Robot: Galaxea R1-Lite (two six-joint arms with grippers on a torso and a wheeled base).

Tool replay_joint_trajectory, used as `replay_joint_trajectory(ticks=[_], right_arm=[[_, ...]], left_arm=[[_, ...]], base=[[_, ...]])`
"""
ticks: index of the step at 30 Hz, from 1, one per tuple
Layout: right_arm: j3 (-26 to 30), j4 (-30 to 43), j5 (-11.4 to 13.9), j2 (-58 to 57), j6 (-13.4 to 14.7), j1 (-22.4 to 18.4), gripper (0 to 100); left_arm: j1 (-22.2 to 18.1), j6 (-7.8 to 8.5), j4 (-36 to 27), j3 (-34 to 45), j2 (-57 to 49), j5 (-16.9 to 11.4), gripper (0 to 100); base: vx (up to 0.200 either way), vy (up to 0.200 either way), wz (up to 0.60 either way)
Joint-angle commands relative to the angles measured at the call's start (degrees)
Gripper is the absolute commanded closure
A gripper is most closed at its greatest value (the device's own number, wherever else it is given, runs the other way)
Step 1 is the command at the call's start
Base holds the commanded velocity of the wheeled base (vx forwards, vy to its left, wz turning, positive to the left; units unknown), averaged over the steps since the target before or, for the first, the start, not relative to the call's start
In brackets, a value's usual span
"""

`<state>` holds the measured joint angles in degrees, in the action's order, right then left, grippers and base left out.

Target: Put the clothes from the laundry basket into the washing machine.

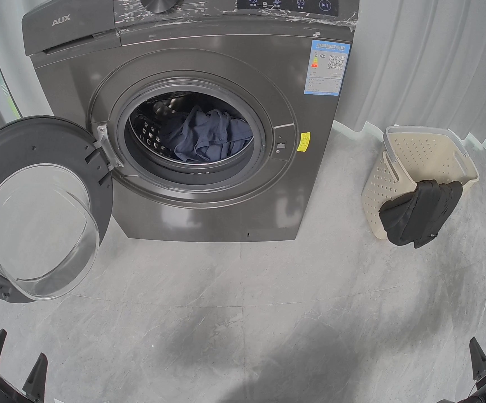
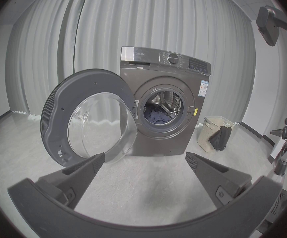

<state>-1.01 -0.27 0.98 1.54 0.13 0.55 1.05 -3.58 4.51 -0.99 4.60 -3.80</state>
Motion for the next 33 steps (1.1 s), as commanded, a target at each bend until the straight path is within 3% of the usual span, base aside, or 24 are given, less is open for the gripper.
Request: replay_joint_trajectory(ticks=[1, 2, 4, 6, 12, 14, 33], right_arm=[[1.01, 0.27, -0.45, -1.54, 0.04, -0.37, 0], [1.01, 0.27, -0.45, -1.54, 0.13, -0.37, 0], [1.01, 0.36, -0.36, -1.54, -0.13, -0.37, 0], [1.01, 0.27, -0.36, -1.54, 0.04, -0.37, 0], [1.01, 0.36, -0.36, -1.54, -0.05, -0.37, 0], [1.01, 0.27, -0.36, -1.54, -0.05, -0.37, 0], [1.01, 0.36, -0.36, -1.54, -0.05, -0.37, 0]], left_arm=[[-1.22, 0.33, -0.38, 0.99, -4.60, -2.09, 0], [-1.14, 2.88, -0.91, 0.99, -4.60, -0.85, 0], [-1.14, 5.17, -2.49, 0.99, -4.60, 0.82, 0], [-1.14, 5.61, -5.48, 0.72, -4.60, 1.52, 0], [-1.05, 4.99, -4.95, 0.81, -4.60, 1.61, 0], [-1.14, 4.20, -4.95, 0.81, -4.60, 1.96, 0], [-1.05, 4.29, -4.86, 0.81, -4.60, 1.96, 0]], base=[[0.000, 0.000, 0.00], [0.000, 0.000, 0.00], [0.000, 0.000, 0.00], [0.000, 0.000, 0.00], [0.000, 0.000, 0.00], [0.000, -0.200, 0.00], [0.000, -0.200, 0.00]])
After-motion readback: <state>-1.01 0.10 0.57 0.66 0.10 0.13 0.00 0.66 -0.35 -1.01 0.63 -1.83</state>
